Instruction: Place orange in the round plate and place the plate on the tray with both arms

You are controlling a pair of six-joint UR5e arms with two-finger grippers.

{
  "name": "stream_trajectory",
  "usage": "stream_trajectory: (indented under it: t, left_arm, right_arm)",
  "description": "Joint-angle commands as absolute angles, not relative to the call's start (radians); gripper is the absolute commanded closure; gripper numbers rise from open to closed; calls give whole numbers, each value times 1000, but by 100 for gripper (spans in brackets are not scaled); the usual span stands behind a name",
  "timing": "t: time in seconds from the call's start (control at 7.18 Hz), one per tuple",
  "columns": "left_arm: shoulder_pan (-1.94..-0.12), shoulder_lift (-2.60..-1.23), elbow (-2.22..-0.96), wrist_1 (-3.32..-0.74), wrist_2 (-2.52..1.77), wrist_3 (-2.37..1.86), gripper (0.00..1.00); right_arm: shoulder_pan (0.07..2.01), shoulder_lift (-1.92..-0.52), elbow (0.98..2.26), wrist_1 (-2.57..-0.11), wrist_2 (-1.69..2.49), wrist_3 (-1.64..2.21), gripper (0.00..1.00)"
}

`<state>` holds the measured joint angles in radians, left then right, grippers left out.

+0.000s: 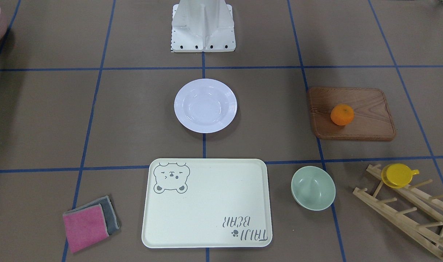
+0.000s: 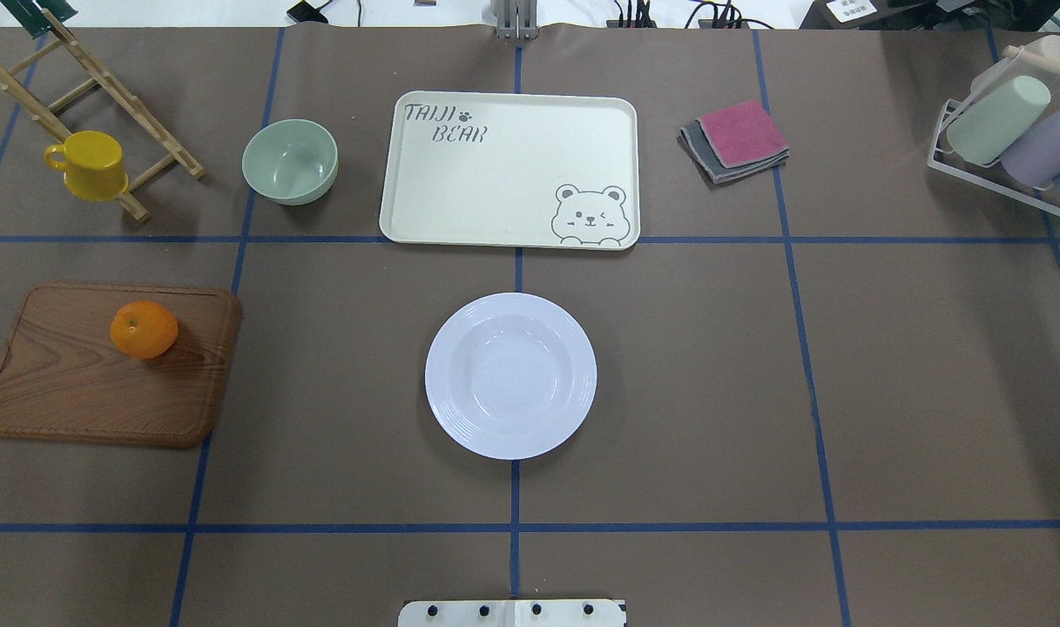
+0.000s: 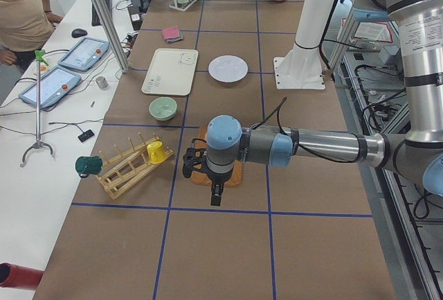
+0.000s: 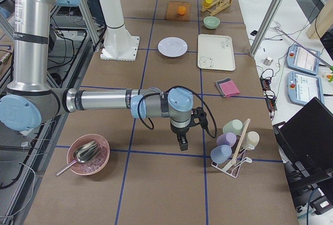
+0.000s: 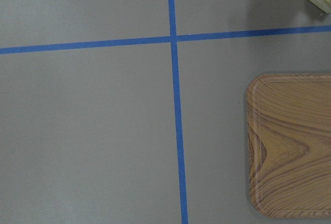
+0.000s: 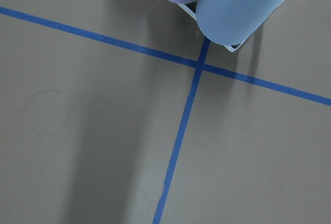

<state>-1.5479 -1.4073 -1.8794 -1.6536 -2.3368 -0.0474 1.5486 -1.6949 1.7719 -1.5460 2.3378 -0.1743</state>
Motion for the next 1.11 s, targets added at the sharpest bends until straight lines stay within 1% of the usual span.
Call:
stream_trajectory:
  t: [0.0, 0.14, 0.28, 0.42, 0.7, 0.84, 0.98]
  left_arm:
    - [-1526, -1505, -1847, -1673, -2370, -43, 0]
    - [-1517, -1508, -1845, -1759, -2411, -41, 0]
    - [-1455, -1503, -1841, -1902, -2413, -73, 0]
    - [-1354, -1518, -1838, -1929, -2399, -130, 0]
    - [-1178, -1520, -1836, -2075, -2283, -426, 0]
    - [-1093, -1525, -1838, -2103, -2196, -515, 0]
    - [-1053, -1529, -1841, -2105, -2177, -550, 0]
  right_arm:
    - [1505, -1686, 1802, -1546, 2336, -82, 0]
    - [1481, -1686, 1827, -1545, 2336, -25, 0]
    - [1471, -1686, 1833, -1546, 2336, -14, 0]
    - [1457, -1686, 1839, -1545, 2338, -3, 0]
    - [1445, -1686, 1852, -1545, 2336, 17, 0]
    - [1443, -1686, 1852, -1545, 2336, 17, 0]
    - [1443, -1687, 1852, -1545, 2336, 17, 0]
